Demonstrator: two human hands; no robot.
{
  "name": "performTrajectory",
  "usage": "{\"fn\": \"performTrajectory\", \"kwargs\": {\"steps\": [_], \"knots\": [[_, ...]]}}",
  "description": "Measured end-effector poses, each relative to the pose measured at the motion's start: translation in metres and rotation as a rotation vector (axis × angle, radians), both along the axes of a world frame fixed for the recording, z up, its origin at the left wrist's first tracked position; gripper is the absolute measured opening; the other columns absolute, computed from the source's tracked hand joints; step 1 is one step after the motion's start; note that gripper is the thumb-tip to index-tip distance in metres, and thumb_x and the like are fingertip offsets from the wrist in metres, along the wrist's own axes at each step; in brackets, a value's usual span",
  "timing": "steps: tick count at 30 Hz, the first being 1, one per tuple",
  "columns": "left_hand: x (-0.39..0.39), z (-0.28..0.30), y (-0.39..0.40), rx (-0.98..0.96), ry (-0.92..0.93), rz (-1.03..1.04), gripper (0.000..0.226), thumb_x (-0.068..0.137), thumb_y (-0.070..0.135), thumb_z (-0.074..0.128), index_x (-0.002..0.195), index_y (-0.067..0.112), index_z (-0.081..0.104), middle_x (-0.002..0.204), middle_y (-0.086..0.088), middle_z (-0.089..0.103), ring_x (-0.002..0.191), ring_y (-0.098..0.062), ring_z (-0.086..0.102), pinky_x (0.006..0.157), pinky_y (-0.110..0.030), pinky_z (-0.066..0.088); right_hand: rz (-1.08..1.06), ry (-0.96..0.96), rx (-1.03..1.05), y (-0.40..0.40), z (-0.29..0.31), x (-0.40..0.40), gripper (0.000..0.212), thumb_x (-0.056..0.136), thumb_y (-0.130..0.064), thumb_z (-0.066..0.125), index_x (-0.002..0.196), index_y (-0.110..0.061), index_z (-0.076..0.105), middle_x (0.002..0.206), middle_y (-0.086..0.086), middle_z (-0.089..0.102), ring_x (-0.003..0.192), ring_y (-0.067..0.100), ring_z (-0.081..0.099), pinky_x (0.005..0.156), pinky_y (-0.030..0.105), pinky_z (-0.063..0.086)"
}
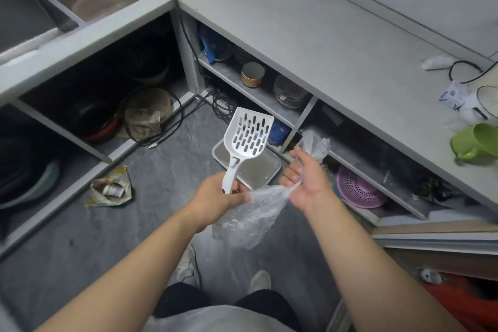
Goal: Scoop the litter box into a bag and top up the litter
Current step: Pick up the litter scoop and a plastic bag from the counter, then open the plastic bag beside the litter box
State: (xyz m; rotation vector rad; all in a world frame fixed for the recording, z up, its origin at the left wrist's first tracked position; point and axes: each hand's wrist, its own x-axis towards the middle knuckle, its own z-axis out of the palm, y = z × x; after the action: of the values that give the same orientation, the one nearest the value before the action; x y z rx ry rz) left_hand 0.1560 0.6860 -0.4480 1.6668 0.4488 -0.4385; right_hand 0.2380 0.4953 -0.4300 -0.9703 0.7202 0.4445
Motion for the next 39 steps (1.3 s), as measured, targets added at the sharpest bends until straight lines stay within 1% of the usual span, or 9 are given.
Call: {"fn": "performTrajectory", "kwargs": {"steps": [3,7,12,17,20,24,29,34,39], "knots": [[0.003,-0.006,-0.026,-0.011,0.045,0.015,0.024,0.078,0.014,0.089,0.074,0.019,0.066,0.082,-0.013,0.071,0.072,-0.013,0.063,0.068,-0.025,0.053,0.019,0.016,-0.003,-0.036,-0.014,0.000,0.014,0.098,-0.026,0.061,0.095,-0.013,0.057,0.050,-0.007,0.027,0.040,0.008,0.023,0.042,0.024,0.018],[0.012,-0.023,-0.036,0.041,0.114,0.044,0.032,0.081,0.018,0.086,0.074,0.018,0.054,0.086,-0.009,0.067,0.074,-0.021,0.055,0.067,-0.035,0.047,0.016,0.048,-0.034,-0.066,-0.032,0.003,0.015,0.099,-0.026,0.059,0.091,-0.014,0.060,0.052,-0.007,0.025,0.042,0.008,0.022,0.045,0.024,0.018],[0.038,-0.052,-0.034,0.058,0.177,0.116,0.023,0.091,0.016,0.077,0.085,0.011,0.054,0.086,-0.011,0.068,0.079,-0.021,0.066,0.072,-0.035,0.055,0.000,0.112,-0.083,-0.067,-0.053,0.024,0.010,0.097,-0.022,0.061,0.095,-0.013,0.061,0.054,-0.006,0.027,0.045,0.009,0.022,0.046,0.025,0.017],[0.080,-0.092,-0.017,0.022,0.278,0.183,0.019,0.097,0.013,0.068,0.090,0.012,0.050,0.082,-0.013,0.059,0.056,-0.020,0.055,0.051,-0.030,0.044,-0.021,0.146,-0.159,-0.062,-0.066,0.054,0.011,0.097,-0.022,0.060,0.099,-0.011,0.059,0.055,-0.006,0.029,0.044,0.009,0.025,0.044,0.024,0.021],[0.109,-0.125,-0.004,0.016,0.367,0.147,0.016,0.100,0.019,0.064,0.099,0.010,0.051,0.085,-0.012,0.059,0.047,-0.018,0.053,0.044,-0.027,0.046,-0.017,0.173,-0.194,-0.054,-0.083,0.074,0.014,0.098,-0.025,0.059,0.101,-0.011,0.060,0.053,-0.007,0.028,0.043,0.008,0.025,0.045,0.024,0.022],[0.146,-0.184,0.011,0.085,0.446,0.101,0.021,0.099,0.028,0.064,0.103,0.012,0.051,0.074,-0.010,0.056,0.039,-0.016,0.052,0.038,-0.024,0.042,-0.034,0.205,-0.199,-0.039,-0.121,0.099,0.014,0.096,-0.024,0.061,0.090,-0.013,0.058,0.052,-0.007,0.028,0.042,0.007,0.024,0.043,0.023,0.020],[0.188,-0.278,0.026,0.127,0.500,0.090,0.025,0.097,0.031,0.055,0.099,0.007,0.049,0.073,-0.012,0.055,0.040,-0.020,0.050,0.039,-0.024,0.037,-0.019,0.237,-0.168,-0.021,-0.212,0.119,0.017,0.094,-0.024,0.063,0.083,-0.016,0.053,0.052,-0.005,0.026,0.040,0.007,0.023,0.040,0.023,0.019],[0.223,-0.387,0.026,0.140,0.498,0.136,0.017,0.099,0.027,0.045,0.098,0.011,0.050,0.081,-0.012,0.057,0.047,-0.020,0.049,0.041,-0.023,0.036,-0.002,0.226,-0.164,-0.018,-0.333,0.137,0.023,0.094,-0.024,0.062,0.076,-0.021,0.048,0.050,-0.006,0.026,0.039,0.007,0.022,0.040,0.023,0.017],[0.250,-0.499,0.029,0.189,0.453,0.157,0.020,0.099,0.031,0.051,0.099,0.012,0.058,0.086,-0.010,0.062,0.044,-0.015,0.049,0.041,-0.021,0.038,0.008,0.157,-0.196,-0.022,-0.453,0.146,0.019,0.092,-0.020,0.063,0.080,-0.021,0.049,0.051,-0.004,0.024,0.038,0.007,0.022,0.041,0.024,0.016]]}}
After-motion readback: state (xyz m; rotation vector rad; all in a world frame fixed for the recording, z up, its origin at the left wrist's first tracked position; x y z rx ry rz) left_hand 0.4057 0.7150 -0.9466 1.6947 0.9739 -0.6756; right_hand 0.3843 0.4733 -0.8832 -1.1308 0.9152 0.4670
